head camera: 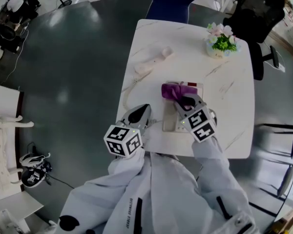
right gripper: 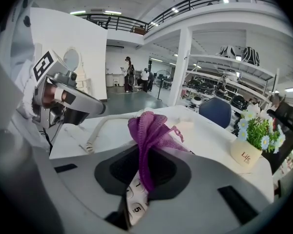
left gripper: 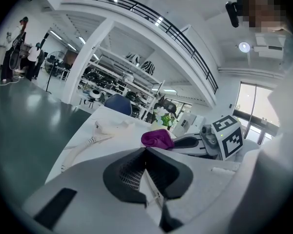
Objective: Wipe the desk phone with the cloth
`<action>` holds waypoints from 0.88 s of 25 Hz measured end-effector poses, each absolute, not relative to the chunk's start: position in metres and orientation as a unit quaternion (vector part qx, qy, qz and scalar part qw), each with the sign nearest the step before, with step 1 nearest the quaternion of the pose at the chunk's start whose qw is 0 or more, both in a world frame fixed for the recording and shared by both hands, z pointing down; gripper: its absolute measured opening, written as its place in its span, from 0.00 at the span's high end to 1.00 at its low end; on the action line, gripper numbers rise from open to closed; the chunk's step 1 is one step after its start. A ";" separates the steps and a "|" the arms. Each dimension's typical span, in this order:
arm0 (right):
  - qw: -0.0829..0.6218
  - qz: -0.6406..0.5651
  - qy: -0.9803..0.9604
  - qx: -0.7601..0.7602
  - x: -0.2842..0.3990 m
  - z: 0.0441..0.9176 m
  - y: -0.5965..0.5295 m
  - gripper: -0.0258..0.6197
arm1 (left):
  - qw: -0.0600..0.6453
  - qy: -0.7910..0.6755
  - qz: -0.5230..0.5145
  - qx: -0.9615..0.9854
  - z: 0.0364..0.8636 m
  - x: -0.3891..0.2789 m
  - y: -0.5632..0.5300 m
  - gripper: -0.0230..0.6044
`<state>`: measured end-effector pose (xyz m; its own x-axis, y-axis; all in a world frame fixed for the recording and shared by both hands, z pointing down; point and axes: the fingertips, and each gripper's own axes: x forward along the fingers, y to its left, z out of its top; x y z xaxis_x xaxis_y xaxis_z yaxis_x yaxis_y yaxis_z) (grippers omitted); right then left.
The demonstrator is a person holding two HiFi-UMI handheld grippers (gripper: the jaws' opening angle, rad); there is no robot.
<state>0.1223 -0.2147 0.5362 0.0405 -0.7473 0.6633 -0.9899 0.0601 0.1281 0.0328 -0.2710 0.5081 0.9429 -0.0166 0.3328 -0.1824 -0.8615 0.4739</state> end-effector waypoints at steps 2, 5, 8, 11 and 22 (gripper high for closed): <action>0.301 0.203 -0.665 0.652 0.120 0.538 -0.212 0.90 | 0.258 -0.056 0.160 0.951 0.508 0.032 -0.268 0.97; 0.304 0.205 -0.672 0.644 0.113 0.540 -0.207 0.90 | 0.258 -0.062 0.158 0.951 0.506 0.028 -0.264 0.97; 0.308 0.209 -0.679 0.633 0.107 0.541 -0.202 0.90 | 0.257 -0.065 0.156 0.952 0.503 0.025 -0.258 0.97; 0.309 0.210 -0.687 0.624 0.100 0.543 -0.197 0.90 | 0.258 -0.066 0.155 0.951 0.501 0.024 -0.251 0.97; 0.312 0.218 -0.700 0.605 0.086 0.549 -0.186 0.90 | 0.261 -0.079 0.152 0.950 0.500 0.015 -0.243 0.97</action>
